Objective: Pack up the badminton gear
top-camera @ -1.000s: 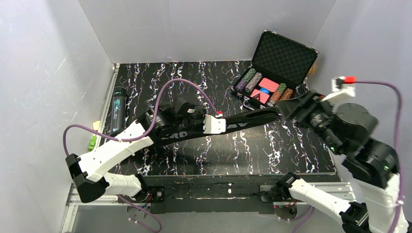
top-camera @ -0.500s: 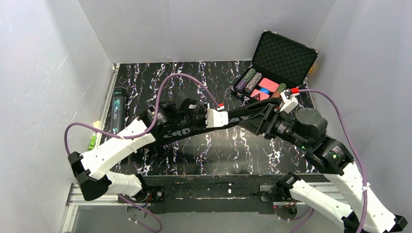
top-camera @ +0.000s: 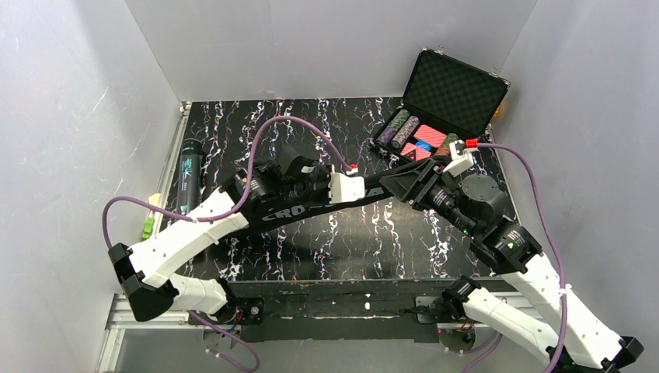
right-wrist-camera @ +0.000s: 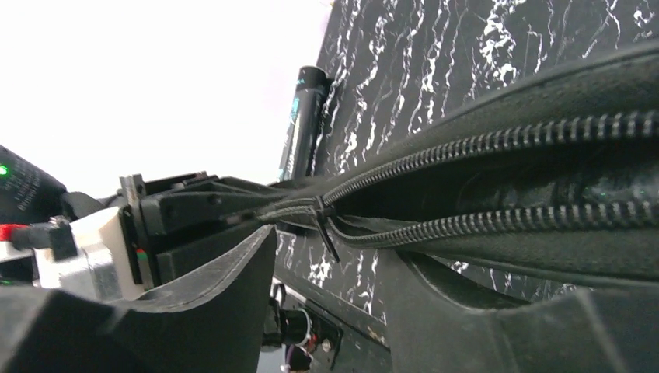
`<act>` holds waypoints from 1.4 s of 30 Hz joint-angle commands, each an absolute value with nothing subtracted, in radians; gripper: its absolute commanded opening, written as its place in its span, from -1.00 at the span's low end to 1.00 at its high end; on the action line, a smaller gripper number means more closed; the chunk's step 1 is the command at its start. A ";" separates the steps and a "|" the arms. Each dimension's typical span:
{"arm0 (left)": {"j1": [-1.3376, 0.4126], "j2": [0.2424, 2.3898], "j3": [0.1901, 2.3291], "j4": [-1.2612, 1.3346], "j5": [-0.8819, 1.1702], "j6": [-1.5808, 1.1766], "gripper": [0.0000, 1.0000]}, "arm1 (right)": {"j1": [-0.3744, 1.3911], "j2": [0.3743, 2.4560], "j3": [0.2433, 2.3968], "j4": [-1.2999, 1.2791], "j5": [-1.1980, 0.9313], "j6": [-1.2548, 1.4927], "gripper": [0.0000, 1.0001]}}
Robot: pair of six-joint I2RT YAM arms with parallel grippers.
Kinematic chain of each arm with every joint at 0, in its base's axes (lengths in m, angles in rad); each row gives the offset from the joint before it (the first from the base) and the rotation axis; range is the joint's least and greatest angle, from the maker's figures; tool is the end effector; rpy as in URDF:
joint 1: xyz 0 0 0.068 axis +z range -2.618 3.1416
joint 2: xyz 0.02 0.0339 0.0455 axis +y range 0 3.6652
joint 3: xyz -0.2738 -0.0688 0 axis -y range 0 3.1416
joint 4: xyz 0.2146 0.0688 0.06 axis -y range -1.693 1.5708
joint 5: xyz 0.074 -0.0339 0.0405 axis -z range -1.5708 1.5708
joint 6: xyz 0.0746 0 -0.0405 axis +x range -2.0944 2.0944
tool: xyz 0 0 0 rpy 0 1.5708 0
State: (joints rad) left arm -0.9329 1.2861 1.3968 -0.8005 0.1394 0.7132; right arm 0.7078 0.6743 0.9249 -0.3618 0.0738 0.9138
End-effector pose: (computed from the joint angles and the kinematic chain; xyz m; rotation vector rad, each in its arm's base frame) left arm 0.1488 -0.2181 0.3655 1.7122 1.4862 -0.2743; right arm 0.1150 0.0911 0.3793 0.2466 1.8022 1.1325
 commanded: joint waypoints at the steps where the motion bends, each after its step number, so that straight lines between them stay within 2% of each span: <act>1: -0.930 1.243 1.447 -0.761 0.153 0.721 -1.00 | 0.705 0.677 0.916 -0.217 0.143 0.924 0.09; 9: -0.930 1.233 1.435 -0.766 0.155 0.726 -1.00 | 0.699 0.681 0.901 -0.188 0.139 0.937 -0.27; 16: -0.930 1.224 1.423 -0.768 0.152 0.726 -1.00 | 0.693 0.669 0.913 -0.226 0.144 0.952 -0.93; 17: -0.930 1.223 1.420 -0.769 0.155 0.726 -1.00 | 0.692 0.661 0.918 -0.236 0.152 0.950 -0.97; 36: -0.930 1.217 1.341 -0.792 0.134 0.823 -1.00 | 0.643 0.461 1.021 -0.565 0.261 0.865 -0.97; 42: -0.930 1.208 1.332 -0.793 0.130 0.839 -1.00 | 0.643 0.376 1.029 -0.673 0.370 0.864 -0.97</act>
